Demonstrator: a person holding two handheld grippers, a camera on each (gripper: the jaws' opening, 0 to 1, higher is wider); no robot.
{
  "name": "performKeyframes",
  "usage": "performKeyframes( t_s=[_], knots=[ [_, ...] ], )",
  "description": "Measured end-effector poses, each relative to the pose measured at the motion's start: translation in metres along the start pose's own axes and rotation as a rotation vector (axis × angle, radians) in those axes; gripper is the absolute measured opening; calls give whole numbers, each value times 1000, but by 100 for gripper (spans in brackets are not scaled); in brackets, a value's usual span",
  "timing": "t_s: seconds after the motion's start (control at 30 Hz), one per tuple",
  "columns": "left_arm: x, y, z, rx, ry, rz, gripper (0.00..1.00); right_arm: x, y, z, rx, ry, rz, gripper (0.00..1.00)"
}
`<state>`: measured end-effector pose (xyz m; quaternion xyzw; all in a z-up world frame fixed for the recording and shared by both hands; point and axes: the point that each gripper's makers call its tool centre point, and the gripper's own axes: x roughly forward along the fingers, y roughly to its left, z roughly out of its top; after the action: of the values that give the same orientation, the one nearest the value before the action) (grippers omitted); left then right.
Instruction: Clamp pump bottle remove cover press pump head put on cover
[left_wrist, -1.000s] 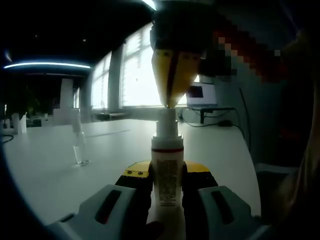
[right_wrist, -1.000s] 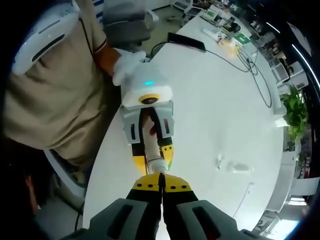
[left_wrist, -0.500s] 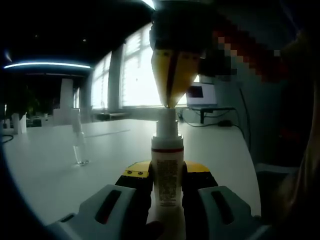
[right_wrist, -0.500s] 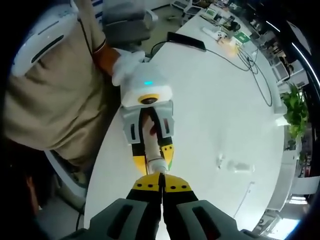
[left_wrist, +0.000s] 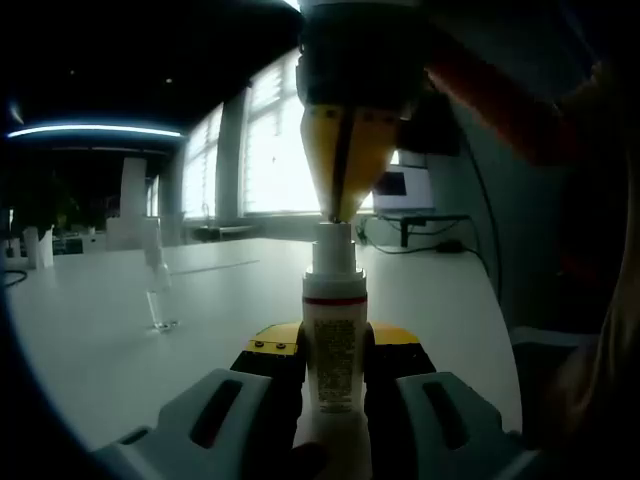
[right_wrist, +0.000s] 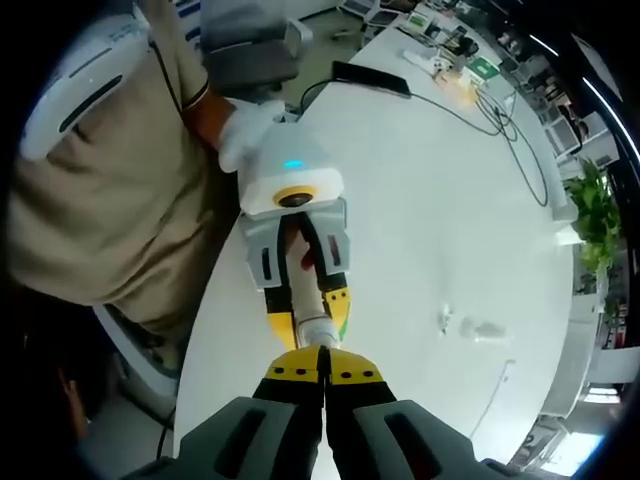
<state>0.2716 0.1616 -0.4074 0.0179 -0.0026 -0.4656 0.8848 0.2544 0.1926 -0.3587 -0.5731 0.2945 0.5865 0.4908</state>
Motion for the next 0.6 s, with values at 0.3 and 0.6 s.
performKeyframes(
  t_s=[0.3, 0.6],
  knots=[
    [0, 0, 0, 1, 0, 0, 13, 2, 0, 0, -6, 36, 6, 0],
    [0, 1, 0, 3, 0, 0, 13, 2, 0, -1, -3, 30, 5, 0]
  ],
)
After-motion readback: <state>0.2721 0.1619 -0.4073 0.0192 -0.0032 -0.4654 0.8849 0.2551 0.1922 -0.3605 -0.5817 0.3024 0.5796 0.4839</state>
